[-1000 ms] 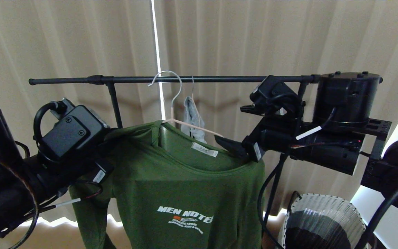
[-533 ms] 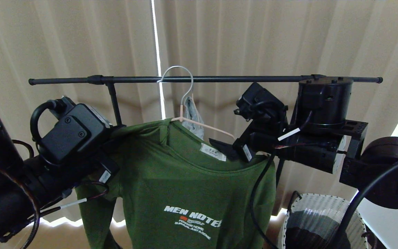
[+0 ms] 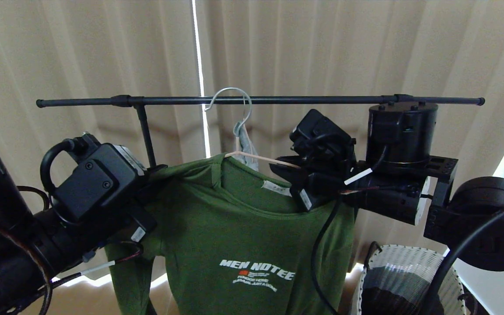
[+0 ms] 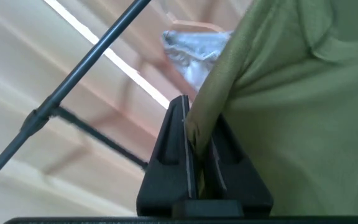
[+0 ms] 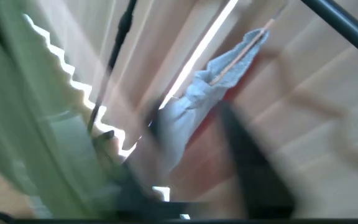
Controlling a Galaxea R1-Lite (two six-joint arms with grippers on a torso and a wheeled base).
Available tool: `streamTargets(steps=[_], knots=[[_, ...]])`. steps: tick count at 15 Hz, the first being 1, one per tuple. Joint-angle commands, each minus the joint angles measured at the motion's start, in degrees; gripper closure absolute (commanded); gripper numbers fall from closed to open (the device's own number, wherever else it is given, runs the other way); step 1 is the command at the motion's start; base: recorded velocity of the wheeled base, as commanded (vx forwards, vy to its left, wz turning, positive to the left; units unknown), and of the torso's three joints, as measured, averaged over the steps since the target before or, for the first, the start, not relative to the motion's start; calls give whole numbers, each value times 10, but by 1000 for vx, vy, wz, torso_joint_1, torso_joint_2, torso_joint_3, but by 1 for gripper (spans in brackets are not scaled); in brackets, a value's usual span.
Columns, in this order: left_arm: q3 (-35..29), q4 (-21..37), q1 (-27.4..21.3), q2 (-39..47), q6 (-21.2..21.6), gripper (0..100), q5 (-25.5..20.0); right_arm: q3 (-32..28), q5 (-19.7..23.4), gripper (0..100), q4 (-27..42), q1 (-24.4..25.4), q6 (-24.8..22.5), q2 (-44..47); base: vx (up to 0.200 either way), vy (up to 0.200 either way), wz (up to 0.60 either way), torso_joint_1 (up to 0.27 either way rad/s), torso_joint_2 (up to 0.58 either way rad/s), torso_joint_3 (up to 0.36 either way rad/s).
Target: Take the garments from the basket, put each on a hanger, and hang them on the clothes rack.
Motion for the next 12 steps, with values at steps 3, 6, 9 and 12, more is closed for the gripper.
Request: streamTargets(steps=[3,6,9,12], knots=[[6,0,0,-1,0,100,1,3,-1,100,-5,2,1,-4,0,0,0,0,0,0],[8,1,3,-3,-14,100,1,3,-5,100,-7,2,1,-15,0,0,0,0,0,0],[7,1,0,-4,-40,0,-15,3,-9,100,-8,2,2,-18,0,0,0,0,0,0],[11,2,3,-11,-62,0,-17,6,-17,100,-8,1,3,-29,0,0,0,0,0,0]])
